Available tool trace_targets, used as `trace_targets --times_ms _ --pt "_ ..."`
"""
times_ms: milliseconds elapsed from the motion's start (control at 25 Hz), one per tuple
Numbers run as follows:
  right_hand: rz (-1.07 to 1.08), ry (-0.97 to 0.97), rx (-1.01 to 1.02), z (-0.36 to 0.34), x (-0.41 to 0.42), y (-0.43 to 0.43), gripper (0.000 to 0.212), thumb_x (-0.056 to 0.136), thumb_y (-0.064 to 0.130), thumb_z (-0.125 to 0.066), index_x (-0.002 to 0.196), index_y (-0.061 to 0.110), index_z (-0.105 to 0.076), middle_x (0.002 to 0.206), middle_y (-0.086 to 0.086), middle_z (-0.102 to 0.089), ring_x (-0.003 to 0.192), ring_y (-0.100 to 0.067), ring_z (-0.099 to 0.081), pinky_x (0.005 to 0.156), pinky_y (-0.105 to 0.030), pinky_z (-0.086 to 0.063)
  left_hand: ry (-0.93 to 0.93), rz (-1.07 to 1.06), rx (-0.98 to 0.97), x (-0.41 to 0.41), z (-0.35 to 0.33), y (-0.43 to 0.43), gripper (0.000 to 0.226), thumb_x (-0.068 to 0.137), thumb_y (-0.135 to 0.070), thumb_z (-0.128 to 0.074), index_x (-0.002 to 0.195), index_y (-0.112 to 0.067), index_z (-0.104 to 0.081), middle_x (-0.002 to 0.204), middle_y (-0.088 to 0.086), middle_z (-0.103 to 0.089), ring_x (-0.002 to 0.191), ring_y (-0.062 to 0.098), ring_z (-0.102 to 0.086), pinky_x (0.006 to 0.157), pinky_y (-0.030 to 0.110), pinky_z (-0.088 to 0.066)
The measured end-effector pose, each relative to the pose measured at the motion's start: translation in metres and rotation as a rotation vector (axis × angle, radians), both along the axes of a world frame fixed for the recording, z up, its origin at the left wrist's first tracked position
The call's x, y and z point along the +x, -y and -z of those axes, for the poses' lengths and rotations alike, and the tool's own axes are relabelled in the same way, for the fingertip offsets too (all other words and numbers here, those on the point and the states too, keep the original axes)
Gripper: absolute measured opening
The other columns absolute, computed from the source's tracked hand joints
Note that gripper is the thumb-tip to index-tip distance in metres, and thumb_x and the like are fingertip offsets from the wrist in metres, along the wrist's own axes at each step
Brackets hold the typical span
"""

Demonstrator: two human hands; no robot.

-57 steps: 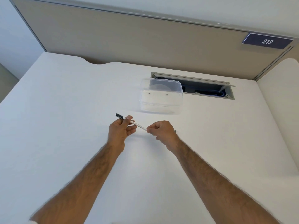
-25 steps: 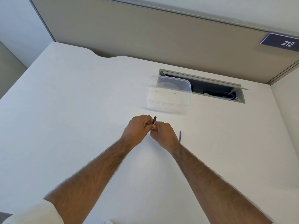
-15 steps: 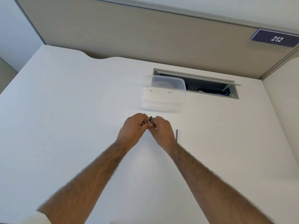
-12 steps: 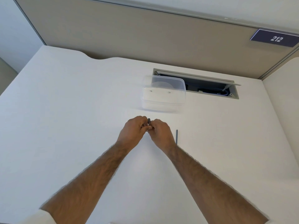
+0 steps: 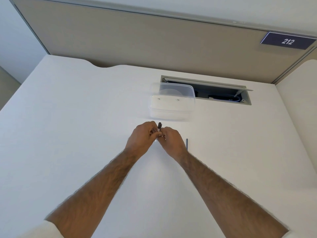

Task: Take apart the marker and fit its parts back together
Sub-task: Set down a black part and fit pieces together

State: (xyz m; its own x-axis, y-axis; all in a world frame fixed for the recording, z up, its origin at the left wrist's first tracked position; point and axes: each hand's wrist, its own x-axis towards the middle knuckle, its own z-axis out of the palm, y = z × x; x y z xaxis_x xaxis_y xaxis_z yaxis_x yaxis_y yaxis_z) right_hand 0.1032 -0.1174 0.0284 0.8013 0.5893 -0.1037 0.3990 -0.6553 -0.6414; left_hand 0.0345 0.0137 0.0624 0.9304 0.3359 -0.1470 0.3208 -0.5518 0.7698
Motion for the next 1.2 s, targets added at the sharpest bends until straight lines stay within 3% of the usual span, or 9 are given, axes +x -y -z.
trace_targets --times_ms 240,360,560,680,840,1000,1200 --pt "0.019 0.009 -0.005 -0.007 -0.003 0.001 0.015 0.096 0.023 -0.057 0.082 0.02 -0.057 0.083 0.0 -0.059 0.074 -0.018 -0.053 0.066 -0.032 -0.041 0.084 0.006 -0.075 -0.003 0.001 0.001 0.01 0.091 -0.028 -0.067 0.097 -0.035 -0.067 0.098 -0.018 -0.068 0.084 0.004 -0.07 0.077 0.04 -0.06" --pt "-0.006 0.017 -0.017 -0.005 -0.004 0.002 0.016 0.096 0.027 -0.059 0.089 0.013 -0.064 0.086 -0.003 -0.061 0.078 -0.02 -0.056 0.069 -0.035 -0.046 0.084 0.002 -0.082 -0.003 0.004 0.0 0.005 0.09 -0.028 -0.068 0.091 -0.032 -0.067 0.094 -0.017 -0.07 0.083 0.005 -0.071 0.077 0.044 -0.06" --pt "-0.002 0.025 -0.006 -0.005 -0.003 0.002 0.019 0.093 0.023 -0.061 0.078 0.014 -0.058 0.078 0.002 -0.055 0.072 -0.017 -0.049 0.064 -0.029 -0.033 0.083 -0.008 -0.153 -0.003 0.003 -0.001 0.018 0.087 -0.02 -0.074 0.083 -0.034 -0.065 0.09 -0.012 -0.072 0.084 0.007 -0.071 0.083 0.042 -0.06" --pt "0.035 0.11 0.031 -0.006 -0.005 0.0 0.02 0.095 0.022 -0.06 0.079 0.009 -0.059 0.075 -0.002 -0.059 0.069 -0.021 -0.052 0.062 -0.032 -0.036 0.134 -0.005 -0.102 -0.004 0.0 -0.002 0.025 0.088 -0.02 -0.073 0.081 -0.041 -0.062 0.088 -0.016 -0.071 0.085 0.005 -0.07 0.082 0.04 -0.06" --pt "0.038 0.109 -0.007 0.001 -0.011 0.001 0.02 0.097 0.019 -0.056 0.081 0.007 -0.06 0.078 -0.005 -0.062 0.069 -0.025 -0.057 0.064 -0.039 -0.047 0.068 0.016 -0.052 -0.006 0.005 0.004 0.01 0.09 -0.021 -0.069 0.084 -0.027 -0.064 0.088 -0.015 -0.069 0.086 0.007 -0.068 0.08 0.044 -0.059" --pt "0.02 0.159 -0.053 0.006 -0.01 0.002 0.023 0.097 0.017 -0.053 0.075 0.015 -0.048 0.072 0.003 -0.05 0.064 -0.024 -0.05 0.066 -0.036 -0.042 0.091 0.036 0.001 -0.009 0.009 0.005 0.01 0.092 -0.022 -0.066 0.086 -0.028 -0.062 0.089 -0.017 -0.068 0.088 0.006 -0.068 0.078 0.043 -0.059" --pt "-0.032 0.079 -0.081 0.005 -0.007 0.004 0.022 0.096 0.025 -0.056 0.084 0.008 -0.062 0.08 -0.003 -0.064 0.073 -0.026 -0.061 0.067 -0.037 -0.046 0.013 0.053 0.027 -0.003 0.009 0.001 0.011 0.091 -0.026 -0.065 0.082 -0.029 -0.059 0.086 -0.017 -0.067 0.084 0.006 -0.067 0.076 0.047 -0.059"
